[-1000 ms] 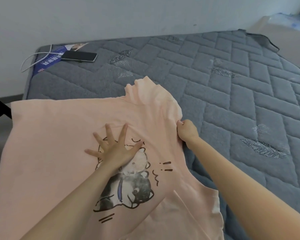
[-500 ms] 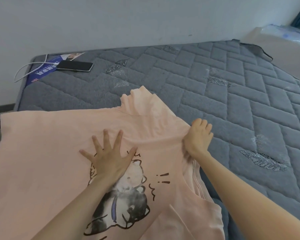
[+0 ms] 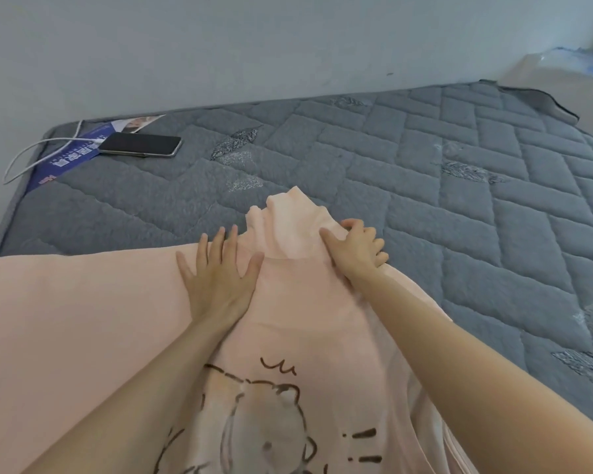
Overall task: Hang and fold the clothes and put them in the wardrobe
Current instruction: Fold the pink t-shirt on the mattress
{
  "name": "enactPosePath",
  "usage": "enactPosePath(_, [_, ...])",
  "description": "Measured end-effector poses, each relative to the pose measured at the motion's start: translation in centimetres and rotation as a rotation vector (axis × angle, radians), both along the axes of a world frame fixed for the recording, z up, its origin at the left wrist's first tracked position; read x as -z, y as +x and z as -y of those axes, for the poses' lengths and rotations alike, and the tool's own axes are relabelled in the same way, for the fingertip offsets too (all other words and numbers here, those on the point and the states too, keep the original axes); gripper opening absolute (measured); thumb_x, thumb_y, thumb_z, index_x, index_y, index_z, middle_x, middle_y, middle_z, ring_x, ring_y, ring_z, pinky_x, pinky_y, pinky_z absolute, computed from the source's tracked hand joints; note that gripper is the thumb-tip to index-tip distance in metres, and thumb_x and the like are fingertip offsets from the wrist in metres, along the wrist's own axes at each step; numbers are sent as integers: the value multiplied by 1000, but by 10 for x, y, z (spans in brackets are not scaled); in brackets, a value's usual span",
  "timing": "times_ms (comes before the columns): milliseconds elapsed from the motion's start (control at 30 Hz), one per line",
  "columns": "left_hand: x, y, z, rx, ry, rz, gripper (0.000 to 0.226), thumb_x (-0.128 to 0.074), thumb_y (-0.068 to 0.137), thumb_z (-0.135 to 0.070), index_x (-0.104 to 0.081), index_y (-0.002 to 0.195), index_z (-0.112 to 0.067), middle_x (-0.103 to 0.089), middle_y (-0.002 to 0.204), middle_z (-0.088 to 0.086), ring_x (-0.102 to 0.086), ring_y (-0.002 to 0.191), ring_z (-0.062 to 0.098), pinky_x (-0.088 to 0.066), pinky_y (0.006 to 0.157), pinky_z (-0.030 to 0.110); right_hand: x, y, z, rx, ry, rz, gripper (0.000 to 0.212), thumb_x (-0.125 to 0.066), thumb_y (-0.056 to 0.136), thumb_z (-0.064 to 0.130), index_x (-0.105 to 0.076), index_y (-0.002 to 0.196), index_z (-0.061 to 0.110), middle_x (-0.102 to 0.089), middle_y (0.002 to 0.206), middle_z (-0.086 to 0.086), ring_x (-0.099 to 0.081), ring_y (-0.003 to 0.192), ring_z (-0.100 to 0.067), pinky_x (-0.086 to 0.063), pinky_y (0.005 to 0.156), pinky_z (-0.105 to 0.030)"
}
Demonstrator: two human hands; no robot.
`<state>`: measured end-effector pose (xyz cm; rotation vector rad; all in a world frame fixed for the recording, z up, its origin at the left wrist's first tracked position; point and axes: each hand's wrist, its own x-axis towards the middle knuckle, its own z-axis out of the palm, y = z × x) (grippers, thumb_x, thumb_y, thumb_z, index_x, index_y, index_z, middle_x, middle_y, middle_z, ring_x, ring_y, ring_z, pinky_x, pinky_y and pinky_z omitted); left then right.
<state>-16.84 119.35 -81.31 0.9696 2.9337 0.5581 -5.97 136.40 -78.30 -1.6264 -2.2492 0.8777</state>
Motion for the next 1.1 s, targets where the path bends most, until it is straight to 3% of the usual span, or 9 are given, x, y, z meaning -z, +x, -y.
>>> enactPosePath(100, [1,-25,-24,-23,81,-39,63,-27,90,-67,-37,141,-32,-30,151,-12,-17,142,11,5,114,49,12,-15,-16,-2,106,-7,54,-53,86,57,-44,129,27,-42,128,-3,-34,123,-27,-21,99,-40])
enactPosePath(267, [2,-63,-59,-15,348,-41,32,-56,82,-57,-71,96,-32,-61,115,-13,-47,117,15,-21,107,36,20,-34,-44,-154,175,-78,29,-50,91,53,-66,93,29,-45,100,5,-38,109,-18,-17,86,-34])
enactPosePath(400, [2,-77,-68,-57,518,-3,24,-58,87,-45,-66,92,-23,-68,88,0,-57,98,25,-31,92,34,12,-46,-63,-109,42,-264,22,-45,97,43,-51,89,24,-50,81,9,-35,101,-15,-16,79,-32])
enactPosePath(533, [8,-80,-72,-69,625,46,29,-57,88,-48,-64,92,-20,-69,85,2,-62,93,27,-41,92,39,14,-53,-75,-90,17,-263,20,-44,97,42,-49,87,25,-54,85,8,-37,100,-18,-18,79,-33])
enactPosePath(667, [13,-84,-69,-60,645,182,30,-58,80,-53,-64,86,-24,-70,84,-3,-63,86,18,-44,92,37,23,-54,-85,-97,-86,-294,28,-61,77,59,-57,74,31,-61,67,16,-60,99,-21,-42,97,-46])
enactPosePath(767, [11,-88,-60,0,682,494,23,-67,78,-45,-63,79,-23,-69,79,-6,-58,74,11,-47,83,37,15,-50,-80,-117,-221,-265,43,-66,63,68,-67,80,28,-66,78,16,-64,86,-13,-52,85,-34])
enactPosePath(833, [2,-87,-49,21,791,723,11,-71,81,-29,-64,82,-21,-67,80,-1,-56,73,13,-46,75,34,5,-45,-72,-178,-328,-268,30,-74,72,50,-70,88,25,-68,89,7,-64,82,-13,-52,72,-25])
enactPosePath(933, [-9,-78,-33,24,859,885,10,-68,85,-10,-62,87,-17,-64,79,-3,-56,69,8,-45,66,17,-10,-35,-55,-237,-430,-214,14,-74,80,22,-66,92,21,-64,95,-2,-61,82,-16,-50,70,-26])
enactPosePath(1100, [-24,-63,-8,46,659,768,19,-69,82,-4,-60,77,-20,-62,76,-4,-52,72,11,-40,61,14,-31,-21,-24,-286,-430,-118,17,-67,84,14,-64,99,7,-56,84,-2,-51,67,-12,-43,52,-16])
